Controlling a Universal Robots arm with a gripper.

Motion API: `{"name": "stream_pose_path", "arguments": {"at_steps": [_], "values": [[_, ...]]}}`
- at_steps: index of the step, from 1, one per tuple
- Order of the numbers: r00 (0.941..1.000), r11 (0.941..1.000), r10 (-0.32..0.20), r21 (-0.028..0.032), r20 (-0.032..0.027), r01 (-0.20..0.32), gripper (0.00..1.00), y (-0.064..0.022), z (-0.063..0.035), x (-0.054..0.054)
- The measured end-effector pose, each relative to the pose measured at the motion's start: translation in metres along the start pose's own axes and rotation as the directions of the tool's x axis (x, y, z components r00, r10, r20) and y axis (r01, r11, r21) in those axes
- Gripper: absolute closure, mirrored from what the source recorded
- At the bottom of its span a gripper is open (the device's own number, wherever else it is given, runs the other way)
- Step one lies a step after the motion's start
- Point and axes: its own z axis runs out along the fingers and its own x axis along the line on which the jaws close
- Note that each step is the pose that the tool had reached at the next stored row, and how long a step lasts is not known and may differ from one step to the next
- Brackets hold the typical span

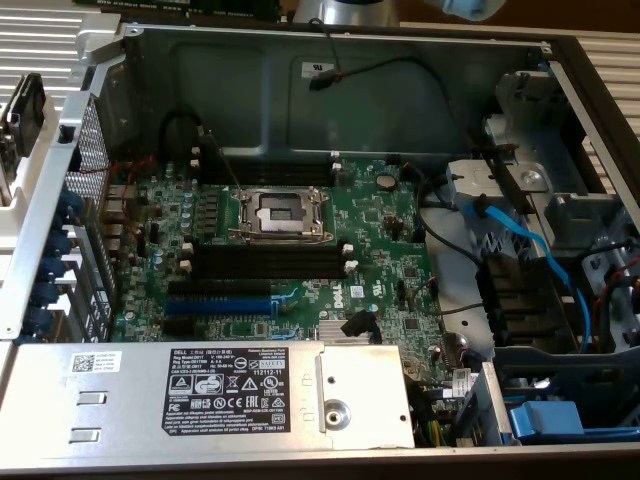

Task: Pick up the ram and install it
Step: 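Pick up the ram and move it above insertion slot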

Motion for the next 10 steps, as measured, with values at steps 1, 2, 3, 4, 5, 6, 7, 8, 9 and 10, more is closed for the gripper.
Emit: {"name": "stream_pose_path", "arguments": {"at_steps": [1,2,3,4,5,6,7,8,9,10], "values": [[1.0000,1.0000,0.000,-0.0019,0.0007,0.000,0.88,-0.0090,-0.0005,0.000],[1.0000,1.0000,0.000,-0.0040,0.0010,0.000,0.88,-0.0168,-0.0009,0.000],[1.0000,1.0000,0.000,-0.0042,0.0009,0.000,0.88,-0.0212,-0.0012,0.000],[1.0000,1.0000,0.000,-0.0043,0.0008,0.000,0.88,-0.0229,-0.0014,0.000],[1.0000,1.0000,0.000,-0.0043,0.0000,0.000,0.88,-0.0242,-0.0013,0.000],[1.0000,1.0000,0.000,-0.0067,-0.0004,0.000,0.88,-0.0307,-0.0016,0.000],[1.0000,1.0000,0.000,-0.0088,-0.0003,0.000,0.88,-0.0347,-0.0019,-0.001],[1.0000,1.0000,0.000,-0.0093,-0.0001,0.000,0.88,-0.0364,-0.0020,-0.001],[1.0000,1.0000,0.000,-0.0092,0.0001,0.000,0.88,-0.0364,-0.0019,-0.001],[1.0000,1.0000,0.000,-0.0093,0.0001,0.000,0.88,-0.0364,-0.0019,-0.001]]}}
